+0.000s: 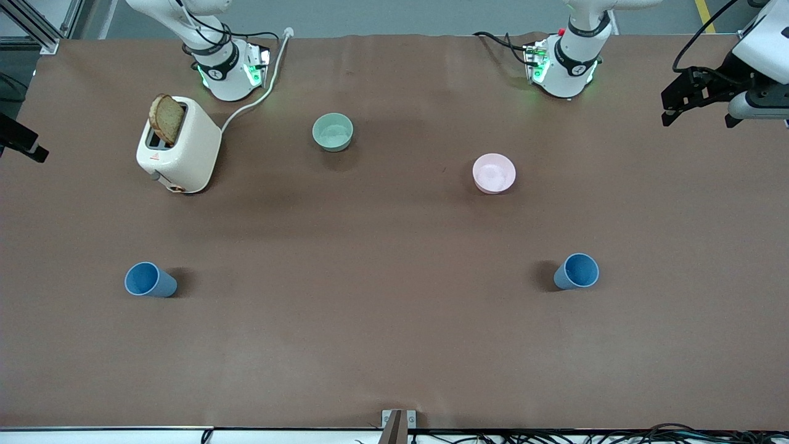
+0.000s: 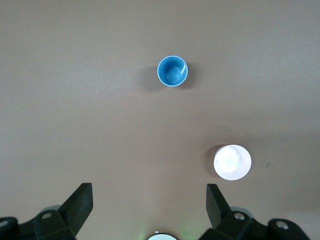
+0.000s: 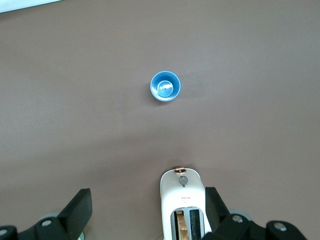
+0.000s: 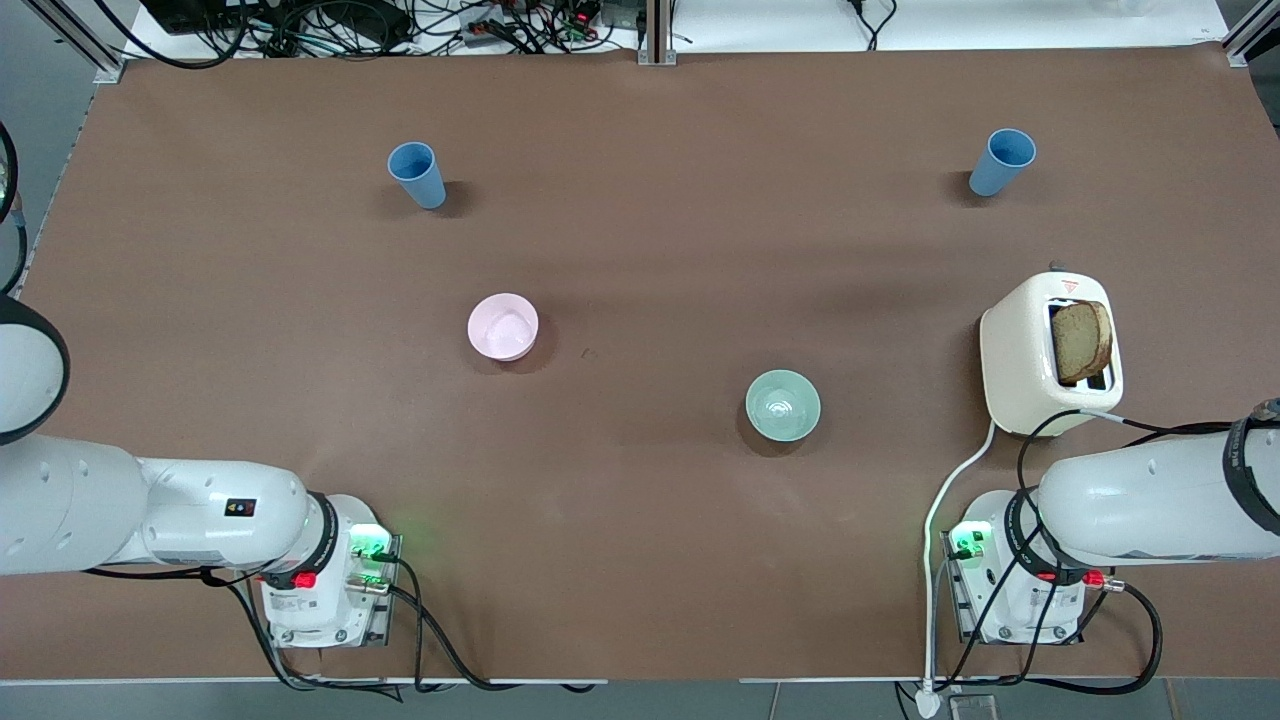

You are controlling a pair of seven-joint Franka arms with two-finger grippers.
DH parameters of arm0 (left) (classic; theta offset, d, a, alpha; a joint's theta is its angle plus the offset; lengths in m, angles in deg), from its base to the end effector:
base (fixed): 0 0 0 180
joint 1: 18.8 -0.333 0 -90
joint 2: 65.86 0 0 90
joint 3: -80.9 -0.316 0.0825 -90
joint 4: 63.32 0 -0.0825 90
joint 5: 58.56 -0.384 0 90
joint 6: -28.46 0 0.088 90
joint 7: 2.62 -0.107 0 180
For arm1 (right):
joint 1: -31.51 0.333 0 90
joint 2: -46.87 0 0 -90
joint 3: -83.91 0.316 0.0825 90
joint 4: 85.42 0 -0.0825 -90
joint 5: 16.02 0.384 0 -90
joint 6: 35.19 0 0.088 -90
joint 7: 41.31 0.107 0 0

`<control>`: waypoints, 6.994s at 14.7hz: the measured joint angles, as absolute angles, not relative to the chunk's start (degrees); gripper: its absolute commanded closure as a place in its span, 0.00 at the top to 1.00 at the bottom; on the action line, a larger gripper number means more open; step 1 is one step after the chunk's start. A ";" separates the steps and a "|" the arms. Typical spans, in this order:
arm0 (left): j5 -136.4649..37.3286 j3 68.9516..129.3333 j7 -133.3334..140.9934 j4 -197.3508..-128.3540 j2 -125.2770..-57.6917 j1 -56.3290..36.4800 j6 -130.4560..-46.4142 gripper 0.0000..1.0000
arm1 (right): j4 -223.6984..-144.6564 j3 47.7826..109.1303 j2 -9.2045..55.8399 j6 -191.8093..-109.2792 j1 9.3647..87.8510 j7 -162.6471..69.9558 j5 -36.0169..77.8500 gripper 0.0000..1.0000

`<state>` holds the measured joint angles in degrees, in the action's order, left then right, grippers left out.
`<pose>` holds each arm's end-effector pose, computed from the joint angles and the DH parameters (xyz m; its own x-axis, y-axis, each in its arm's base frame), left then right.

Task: Stack blue cups with both arms
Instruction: 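Lower the right gripper onto one blue cup while the left gripper reaches the other, then grasp the blue cups with both grippers and carry them toward each other, then lower the left gripper's cup into the right gripper's cup, then open the left gripper and raise it away from the cups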

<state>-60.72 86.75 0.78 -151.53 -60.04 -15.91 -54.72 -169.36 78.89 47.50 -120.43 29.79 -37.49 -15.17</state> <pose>0.5036 -0.0764 0.6824 0.9960 -0.0883 0.0162 -0.0874 -0.9951 -0.0468 0.5388 -0.0623 0.6726 0.9828 -0.1820 0.0325 -0.1815 -0.9832 -0.0179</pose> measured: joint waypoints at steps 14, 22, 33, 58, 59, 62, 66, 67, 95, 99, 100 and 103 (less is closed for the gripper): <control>-60.09 86.23 0.78 -149.54 -77.16 -16.95 -70.63 1.00 | -169.63 79.03 44.16 -121.24 30.03 -39.86 -15.13 1.00; -62.01 86.31 0.75 -153.41 -89.62 -18.37 -82.76 1.00 | -175.56 78.58 22.85 -147.30 26.53 -50.88 -15.14 1.00; -62.01 86.58 0.74 -158.80 -97.53 -18.22 -92.20 0.49 | -180.49 78.66 13.99 -163.75 24.63 -56.33 -13.85 0.89; -61.77 100.80 39.13 -144.67 -101.04 -0.44 -84.75 0.00 | -166.65 79.49 15.25 -147.59 32.33 -47.80 -10.45 0.01; -61.77 100.79 41.30 -144.64 -102.24 0.75 -86.38 0.00 | -166.63 79.54 15.69 -147.36 34.08 -45.33 -10.44 0.01; -61.77 100.74 45.82 -144.53 -105.72 3.54 -91.30 0.02 | -166.63 79.60 16.47 -147.14 39.37 -37.18 -10.45 0.01; -61.77 100.71 48.79 -144.38 -108.71 5.27 -95.40 0.21 | -166.63 79.56 16.55 -147.21 44.78 -29.59 -10.46 0.01; -61.77 100.71 49.05 -144.35 -109.15 5.42 -95.69 0.26 | -166.63 79.56 16.55 -147.23 45.69 -28.41 -10.46 0.01; -65.06 96.30 4.99 -140.44 -73.47 -17.93 -59.52 1.00 | -163.61 79.03 10.40 -159.17 72.53 -3.52 -3.89 0.01; -60.22 85.99 1.82 -146.21 -68.47 -12.19 -58.93 1.00 | -163.55 79.16 10.40 -158.54 73.03 -3.61 -3.89 0.01; -59.81 85.33 1.70 -148.01 -67.17 -11.98 -58.93 1.00 | -163.55 79.16 10.40 -158.34 73.12 -3.77 -3.89 0.01; -59.60 85.08 2.12 -152.86 -63.28 -11.17 -59.06 1.00 | -163.56 79.20 10.40 -156.68 73.36 -4.49 -3.89 0.01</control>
<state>-59.60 85.08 2.12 -152.86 -63.28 -11.17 -59.06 -163.56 79.20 10.40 -156.68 73.36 -4.49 -3.89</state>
